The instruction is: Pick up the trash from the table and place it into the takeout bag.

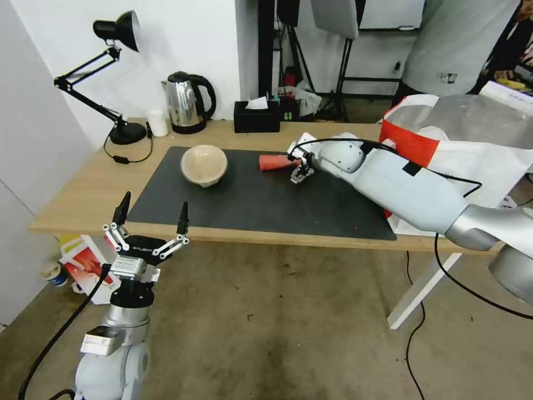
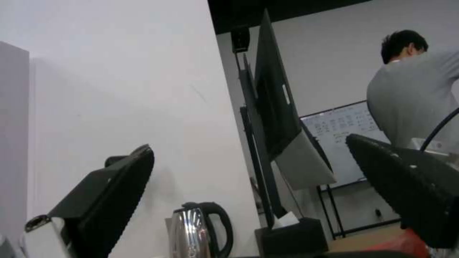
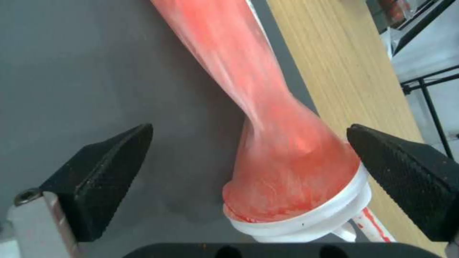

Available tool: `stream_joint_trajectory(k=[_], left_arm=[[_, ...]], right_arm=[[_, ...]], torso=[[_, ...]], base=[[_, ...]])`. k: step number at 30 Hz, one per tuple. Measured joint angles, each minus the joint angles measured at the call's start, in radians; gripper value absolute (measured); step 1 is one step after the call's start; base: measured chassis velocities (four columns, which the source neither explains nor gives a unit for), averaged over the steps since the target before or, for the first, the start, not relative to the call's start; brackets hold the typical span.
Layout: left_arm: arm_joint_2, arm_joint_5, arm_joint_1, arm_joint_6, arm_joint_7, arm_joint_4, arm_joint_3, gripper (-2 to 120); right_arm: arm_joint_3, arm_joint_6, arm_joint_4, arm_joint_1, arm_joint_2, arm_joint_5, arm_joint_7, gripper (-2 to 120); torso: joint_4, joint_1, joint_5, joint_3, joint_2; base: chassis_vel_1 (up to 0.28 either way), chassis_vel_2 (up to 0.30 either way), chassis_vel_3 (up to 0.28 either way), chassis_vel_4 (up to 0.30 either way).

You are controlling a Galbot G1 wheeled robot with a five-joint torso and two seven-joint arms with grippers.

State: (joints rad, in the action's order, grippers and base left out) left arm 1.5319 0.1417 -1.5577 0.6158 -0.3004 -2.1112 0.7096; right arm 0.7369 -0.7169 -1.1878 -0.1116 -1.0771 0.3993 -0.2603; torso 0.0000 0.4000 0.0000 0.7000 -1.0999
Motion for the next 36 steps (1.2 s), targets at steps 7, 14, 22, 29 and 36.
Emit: stream_joint_trajectory(k=[7, 14, 22, 29, 36], left_arm=[[0.002, 0.004, -0.008, 0.007, -0.002, -0.003, 0.012, 100], [0.001, 0.021, -0.010, 0.010, -0.016, -0.006, 0.027, 100], [-0.003, 0.024, -0.010, 0.011, -0.016, -0.006, 0.034, 100], [-0.007, 0.036, -0.007, 0.011, -0.018, -0.006, 0.041, 100], [-0.009, 0.039, -0.005, 0.011, -0.018, -0.008, 0.045, 100]], right_arm=[[0.000, 0.009, 0.034, -0.020, -0.021, -0.031, -0.017, 100], [-0.006, 0.020, 0.064, -0.033, -0.035, -0.044, -0.025, 100], [-0.026, 0.043, 0.096, -0.013, -0.059, -0.046, -0.030, 86], [-0.035, 0.045, 0.097, 0.004, -0.069, -0.044, -0.036, 59], [-0.047, 0.053, 0.096, 0.012, -0.069, -0.042, -0.041, 34]], torso=[[0.0001, 0.000, 0.0000, 0.000, 0.000], [0.0000, 0.000, -0.0001, 0.000, 0.000], [0.0000, 0.000, 0.0000, 0.000, 0.000], [0.0000, 0.000, -0.0001, 0.000, 0.000], [0.0000, 0.000, -0.0001, 0.000, 0.000]], base=[[0.000, 0.000, 0.000, 0.000], [0.000, 0.000, 0.000, 0.000], [0.000, 0.000, 0.000, 0.000], [0.000, 0.000, 0.000, 0.000], [0.000, 0.000, 0.000, 0.000]])
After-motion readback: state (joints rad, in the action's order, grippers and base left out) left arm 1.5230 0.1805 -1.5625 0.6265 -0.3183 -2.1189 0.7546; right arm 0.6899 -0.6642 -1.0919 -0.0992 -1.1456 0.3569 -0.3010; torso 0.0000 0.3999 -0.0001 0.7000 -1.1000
